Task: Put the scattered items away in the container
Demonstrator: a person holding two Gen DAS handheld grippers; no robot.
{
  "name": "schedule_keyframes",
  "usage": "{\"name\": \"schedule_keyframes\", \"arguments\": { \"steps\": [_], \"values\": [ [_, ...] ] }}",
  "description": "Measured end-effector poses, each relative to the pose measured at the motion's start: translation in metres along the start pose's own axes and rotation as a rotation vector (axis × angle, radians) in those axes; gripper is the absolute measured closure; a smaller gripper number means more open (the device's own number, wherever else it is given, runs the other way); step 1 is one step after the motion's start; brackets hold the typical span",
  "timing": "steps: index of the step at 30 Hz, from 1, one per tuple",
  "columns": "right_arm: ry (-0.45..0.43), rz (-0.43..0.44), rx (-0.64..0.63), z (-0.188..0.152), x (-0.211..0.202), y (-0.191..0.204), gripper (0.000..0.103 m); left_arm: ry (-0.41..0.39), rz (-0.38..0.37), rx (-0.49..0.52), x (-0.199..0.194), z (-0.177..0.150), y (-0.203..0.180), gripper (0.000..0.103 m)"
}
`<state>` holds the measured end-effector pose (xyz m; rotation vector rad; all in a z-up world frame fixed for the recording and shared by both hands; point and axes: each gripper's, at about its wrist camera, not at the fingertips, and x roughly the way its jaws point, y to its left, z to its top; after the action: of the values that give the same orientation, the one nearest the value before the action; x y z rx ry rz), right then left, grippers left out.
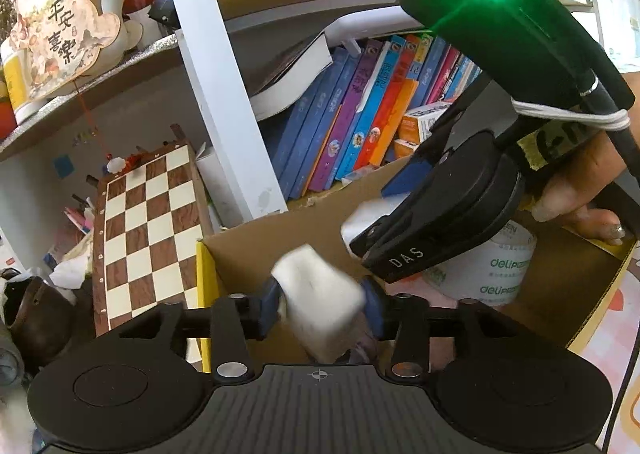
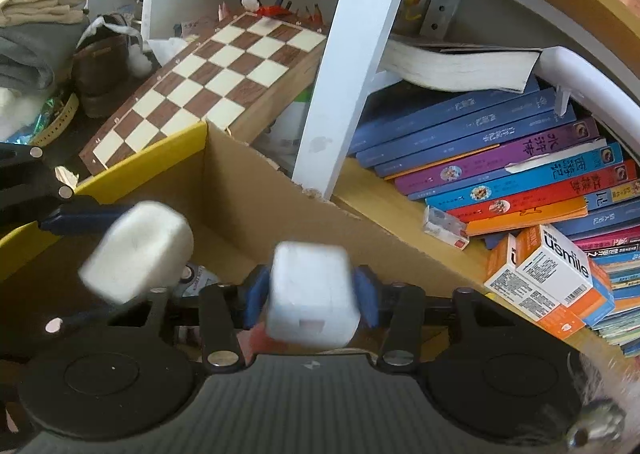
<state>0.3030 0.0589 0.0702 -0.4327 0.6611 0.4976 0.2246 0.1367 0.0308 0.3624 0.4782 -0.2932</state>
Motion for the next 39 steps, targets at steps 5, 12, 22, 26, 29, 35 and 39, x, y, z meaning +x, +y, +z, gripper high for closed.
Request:
{"name": "schedule_keyframes", "arguments": {
  "steps": [5, 12, 22, 26, 29, 35, 39],
  "values": [
    [-0.022, 0.011, 0.041, 0.0, -0.009, -0.006, 0.038, -0.034, -0.005, -0.003, -0.009, 0.003, 0.002, 0.01],
    [-0.058, 0.029, 0.086, -0.008, -0.029, -0.01, 0.033, -0.083, 0.01, 0.016, -0.024, 0.009, -0.001, 0.004],
    [-0.147, 0.022, 0.118, -0.023, -0.077, -0.021, 0.029, -0.145, 0.052, 0.07, -0.043, 0.018, -0.013, 0.001],
    [-0.189, 0.016, 0.147, -0.033, -0.101, -0.029, 0.025, -0.181, 0.067, 0.086, -0.056, 0.022, -0.018, 0.0],
    [-0.217, 0.012, 0.169, -0.043, -0.12, -0.036, 0.025, -0.205, 0.073, 0.108, -0.064, 0.024, -0.024, 0.0],
    [-0.256, 0.004, 0.212, -0.065, -0.15, -0.05, 0.023, -0.236, 0.072, 0.169, -0.075, 0.027, -0.04, 0.0],
    [-0.253, -0.007, 0.211, -0.086, -0.16, -0.051, 0.023, -0.247, 0.084, 0.202, -0.08, 0.027, -0.049, 0.0]
  ]
}}
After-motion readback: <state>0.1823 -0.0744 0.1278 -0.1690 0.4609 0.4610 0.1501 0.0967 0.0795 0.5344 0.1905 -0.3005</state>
